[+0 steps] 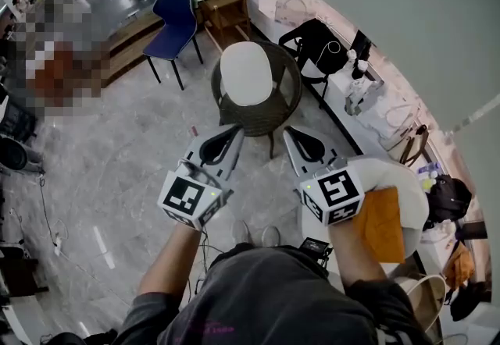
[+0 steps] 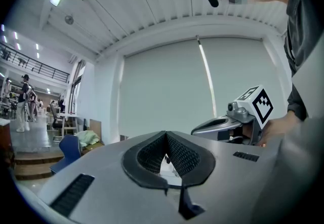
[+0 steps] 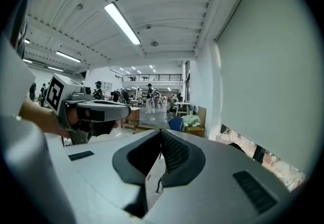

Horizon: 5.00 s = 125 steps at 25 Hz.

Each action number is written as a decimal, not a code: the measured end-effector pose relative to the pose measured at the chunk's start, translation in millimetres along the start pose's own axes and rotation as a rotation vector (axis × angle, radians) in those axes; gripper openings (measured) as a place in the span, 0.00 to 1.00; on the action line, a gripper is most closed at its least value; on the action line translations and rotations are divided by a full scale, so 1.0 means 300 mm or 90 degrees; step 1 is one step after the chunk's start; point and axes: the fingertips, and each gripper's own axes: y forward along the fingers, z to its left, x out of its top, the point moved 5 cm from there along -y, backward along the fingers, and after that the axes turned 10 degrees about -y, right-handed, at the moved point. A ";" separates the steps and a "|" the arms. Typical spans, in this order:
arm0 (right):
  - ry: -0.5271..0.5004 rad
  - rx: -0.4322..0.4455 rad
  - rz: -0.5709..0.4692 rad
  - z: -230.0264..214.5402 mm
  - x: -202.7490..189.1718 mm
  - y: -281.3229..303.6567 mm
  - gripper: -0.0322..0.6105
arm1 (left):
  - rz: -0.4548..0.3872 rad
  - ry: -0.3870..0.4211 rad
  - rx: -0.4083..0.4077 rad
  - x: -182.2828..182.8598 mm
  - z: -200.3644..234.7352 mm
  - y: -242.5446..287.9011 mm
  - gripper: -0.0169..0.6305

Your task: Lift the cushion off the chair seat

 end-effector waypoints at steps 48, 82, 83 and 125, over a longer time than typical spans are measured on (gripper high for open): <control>0.012 0.022 0.021 -0.243 -0.113 0.338 0.07 | 0.005 -0.027 0.032 -0.064 0.322 0.297 0.04; 0.059 -0.012 0.112 -0.422 -0.218 1.112 0.07 | 0.076 -0.094 0.008 -0.192 1.114 0.637 0.04; 0.060 -0.011 0.113 -0.423 -0.221 1.124 0.07 | 0.076 -0.095 0.009 -0.194 1.126 0.639 0.04; 0.150 0.103 0.244 -0.910 -0.912 1.824 0.07 | 0.232 -0.236 0.166 -0.845 1.662 1.236 0.08</control>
